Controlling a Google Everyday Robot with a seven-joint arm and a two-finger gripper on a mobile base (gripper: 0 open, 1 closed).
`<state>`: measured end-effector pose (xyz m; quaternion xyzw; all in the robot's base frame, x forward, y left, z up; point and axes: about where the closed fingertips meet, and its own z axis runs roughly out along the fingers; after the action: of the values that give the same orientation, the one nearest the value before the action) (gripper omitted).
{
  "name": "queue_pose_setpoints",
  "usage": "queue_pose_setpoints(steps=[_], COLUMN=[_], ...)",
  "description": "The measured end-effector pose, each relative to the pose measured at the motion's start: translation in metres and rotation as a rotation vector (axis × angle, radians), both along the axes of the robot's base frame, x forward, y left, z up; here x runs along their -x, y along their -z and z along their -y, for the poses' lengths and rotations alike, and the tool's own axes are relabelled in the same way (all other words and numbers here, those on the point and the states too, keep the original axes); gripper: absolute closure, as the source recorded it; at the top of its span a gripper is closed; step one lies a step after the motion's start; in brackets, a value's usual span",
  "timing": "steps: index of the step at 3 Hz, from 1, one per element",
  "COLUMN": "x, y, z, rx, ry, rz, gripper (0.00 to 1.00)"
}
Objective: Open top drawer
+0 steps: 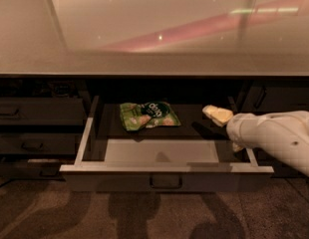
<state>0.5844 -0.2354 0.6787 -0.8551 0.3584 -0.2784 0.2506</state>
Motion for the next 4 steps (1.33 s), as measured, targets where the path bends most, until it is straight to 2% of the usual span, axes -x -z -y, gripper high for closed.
queue_pose_setpoints(steps=[1,2,4], x=[0.029,0.029,0.077], y=[-0.07,-0.064,-0.012], z=[-0.007,-0.009,-0.01], rx=[-0.042,-0.039,-0.022], ry=[-0.026,-0.03,-0.07], rz=[0.127,0.114,0.069], gripper=[0.0,0.0,0.0])
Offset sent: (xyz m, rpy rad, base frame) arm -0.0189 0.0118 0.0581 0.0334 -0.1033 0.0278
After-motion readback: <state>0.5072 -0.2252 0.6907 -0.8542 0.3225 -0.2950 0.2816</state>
